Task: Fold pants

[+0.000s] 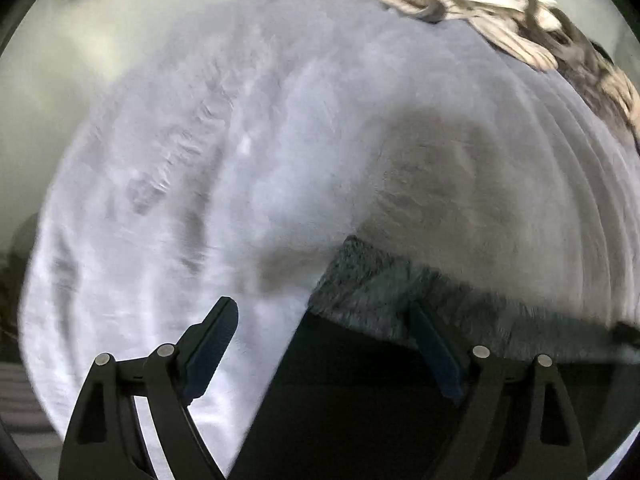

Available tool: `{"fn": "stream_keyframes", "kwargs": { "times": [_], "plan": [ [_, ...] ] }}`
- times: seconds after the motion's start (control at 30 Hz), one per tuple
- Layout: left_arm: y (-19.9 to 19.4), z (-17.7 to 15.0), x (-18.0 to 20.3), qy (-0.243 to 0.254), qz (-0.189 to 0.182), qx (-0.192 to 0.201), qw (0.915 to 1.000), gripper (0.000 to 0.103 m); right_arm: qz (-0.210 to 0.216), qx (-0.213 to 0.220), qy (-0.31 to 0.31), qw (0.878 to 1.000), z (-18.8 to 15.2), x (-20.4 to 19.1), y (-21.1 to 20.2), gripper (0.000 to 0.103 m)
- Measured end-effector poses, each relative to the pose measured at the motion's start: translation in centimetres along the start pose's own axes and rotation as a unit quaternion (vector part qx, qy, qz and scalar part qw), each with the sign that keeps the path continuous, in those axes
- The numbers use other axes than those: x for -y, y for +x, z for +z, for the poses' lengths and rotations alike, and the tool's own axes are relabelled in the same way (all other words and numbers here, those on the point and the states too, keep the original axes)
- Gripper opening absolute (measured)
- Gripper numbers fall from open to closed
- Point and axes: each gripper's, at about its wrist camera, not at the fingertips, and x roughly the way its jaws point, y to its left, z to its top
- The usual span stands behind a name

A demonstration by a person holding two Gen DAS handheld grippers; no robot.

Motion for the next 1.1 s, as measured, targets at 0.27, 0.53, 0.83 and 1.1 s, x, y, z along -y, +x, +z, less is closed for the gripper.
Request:
{"fn": "stream_keyframes", "kwargs": {
  "times": [0.27,0.53,0.83,1.1],
  "plan": [
    [-6.0,-8.2,8.0,0.138,-0.073,-0.011,0.9876,0.089,0.168,-0.054,0.144,0.974,-13.0,9.3,-6.2,0.037],
    [-2.1,-10.8,10.3,0.128,-0.078,-0.079,0.9856,0.093,0.196,-0.022,0.282,0.939,-19.0,13.4,-2.9,0.04],
    [-1.6,-10.0,11.6,0.135,-0.066,-0.082,0.9852,0.096,0.182,0.026,0.284,0.941,-19.1,13.4,-3.6,0.005],
    [-3.0,-9.0,12.0,0.142,-0.046,-0.083,0.9852,0.096,0.085,0.036,0.231,0.969,-20.1,14.4,-7.0,0.017]
  ]
}}
